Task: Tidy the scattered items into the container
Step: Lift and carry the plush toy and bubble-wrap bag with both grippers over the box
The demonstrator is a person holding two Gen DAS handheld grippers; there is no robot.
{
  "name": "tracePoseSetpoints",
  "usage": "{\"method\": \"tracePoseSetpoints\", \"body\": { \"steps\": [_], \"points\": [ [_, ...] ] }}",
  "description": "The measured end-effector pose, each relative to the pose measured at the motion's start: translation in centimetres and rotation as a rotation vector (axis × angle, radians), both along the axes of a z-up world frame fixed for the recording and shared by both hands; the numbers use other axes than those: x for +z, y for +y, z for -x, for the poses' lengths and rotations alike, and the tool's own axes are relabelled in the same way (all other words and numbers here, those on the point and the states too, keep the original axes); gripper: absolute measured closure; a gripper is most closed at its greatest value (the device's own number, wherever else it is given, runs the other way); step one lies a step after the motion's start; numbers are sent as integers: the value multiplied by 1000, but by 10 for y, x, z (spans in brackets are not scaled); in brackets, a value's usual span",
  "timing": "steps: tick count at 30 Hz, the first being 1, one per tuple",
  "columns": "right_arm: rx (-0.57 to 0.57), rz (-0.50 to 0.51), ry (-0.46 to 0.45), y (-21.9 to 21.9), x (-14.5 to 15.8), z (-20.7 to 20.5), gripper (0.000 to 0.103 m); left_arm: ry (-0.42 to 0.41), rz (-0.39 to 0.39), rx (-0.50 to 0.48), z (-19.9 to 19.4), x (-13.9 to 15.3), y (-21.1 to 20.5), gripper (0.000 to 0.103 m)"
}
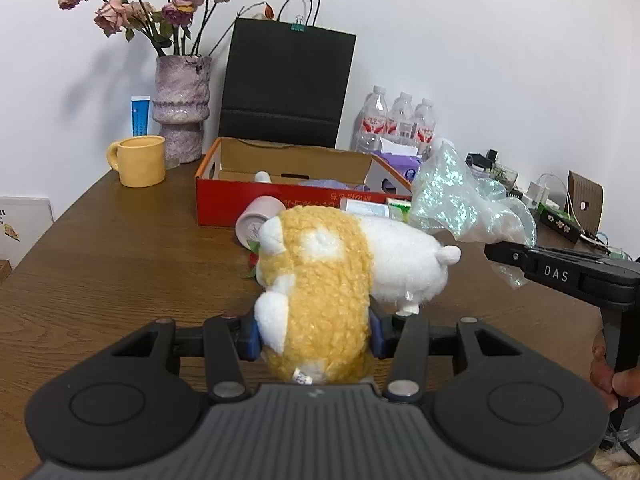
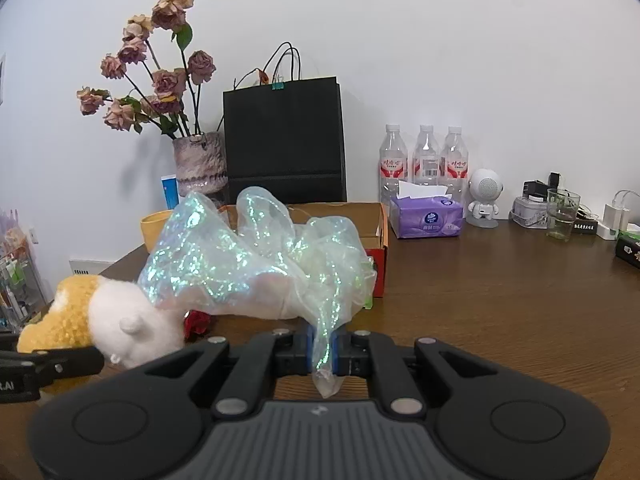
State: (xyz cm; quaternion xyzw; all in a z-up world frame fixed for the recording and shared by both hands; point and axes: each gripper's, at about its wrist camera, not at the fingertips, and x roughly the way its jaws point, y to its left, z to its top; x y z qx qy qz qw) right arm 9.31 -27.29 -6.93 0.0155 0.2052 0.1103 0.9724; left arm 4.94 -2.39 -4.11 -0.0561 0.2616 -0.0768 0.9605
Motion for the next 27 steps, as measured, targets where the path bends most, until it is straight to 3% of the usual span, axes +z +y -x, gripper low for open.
{"method": "tracePoseSetpoints", "body": {
  "steps": [15, 27],
  "points": [
    [-5, -1, -24, -2, 20, 20, 96, -36, 44, -1, 8, 24, 14, 55],
    [8, -14, -37, -8, 52, 9, 96, -69, 82, 2, -4, 59, 28, 55]
  ]
}}
